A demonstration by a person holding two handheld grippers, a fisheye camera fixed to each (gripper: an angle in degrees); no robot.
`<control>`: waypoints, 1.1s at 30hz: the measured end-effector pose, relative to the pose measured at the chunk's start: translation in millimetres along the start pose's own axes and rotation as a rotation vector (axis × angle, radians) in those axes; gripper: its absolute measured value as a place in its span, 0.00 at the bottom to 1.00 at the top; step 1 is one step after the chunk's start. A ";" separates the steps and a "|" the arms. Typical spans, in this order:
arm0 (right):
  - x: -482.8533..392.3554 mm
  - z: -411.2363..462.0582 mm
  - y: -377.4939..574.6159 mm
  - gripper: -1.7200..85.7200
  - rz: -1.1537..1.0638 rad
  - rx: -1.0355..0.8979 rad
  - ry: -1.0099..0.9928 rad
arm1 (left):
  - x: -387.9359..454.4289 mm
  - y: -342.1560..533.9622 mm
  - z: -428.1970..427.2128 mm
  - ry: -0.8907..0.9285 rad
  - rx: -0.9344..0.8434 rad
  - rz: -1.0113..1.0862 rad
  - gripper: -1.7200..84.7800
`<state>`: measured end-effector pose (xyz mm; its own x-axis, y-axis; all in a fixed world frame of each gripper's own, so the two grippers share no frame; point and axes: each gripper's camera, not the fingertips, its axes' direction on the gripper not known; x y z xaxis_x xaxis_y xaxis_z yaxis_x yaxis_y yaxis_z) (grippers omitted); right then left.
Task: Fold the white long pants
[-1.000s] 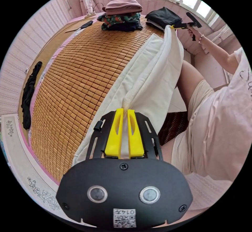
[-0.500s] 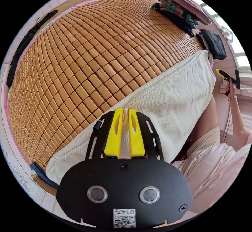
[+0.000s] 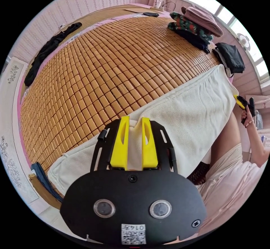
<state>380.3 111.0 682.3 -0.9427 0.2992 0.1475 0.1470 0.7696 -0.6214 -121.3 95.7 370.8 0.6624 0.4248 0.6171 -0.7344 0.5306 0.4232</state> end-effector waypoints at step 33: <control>60.1 252.3 -9.3 0.07 -0.090 -0.157 0.149 | -229.3 343.1 -59.6 -0.115 0.197 -0.906 0.08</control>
<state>246.7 -20.5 502.8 -0.9011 0.2968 0.3161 0.1205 0.8717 -0.4749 -516.4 224.1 335.0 0.9839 -0.1707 0.0536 0.0367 0.4855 0.8735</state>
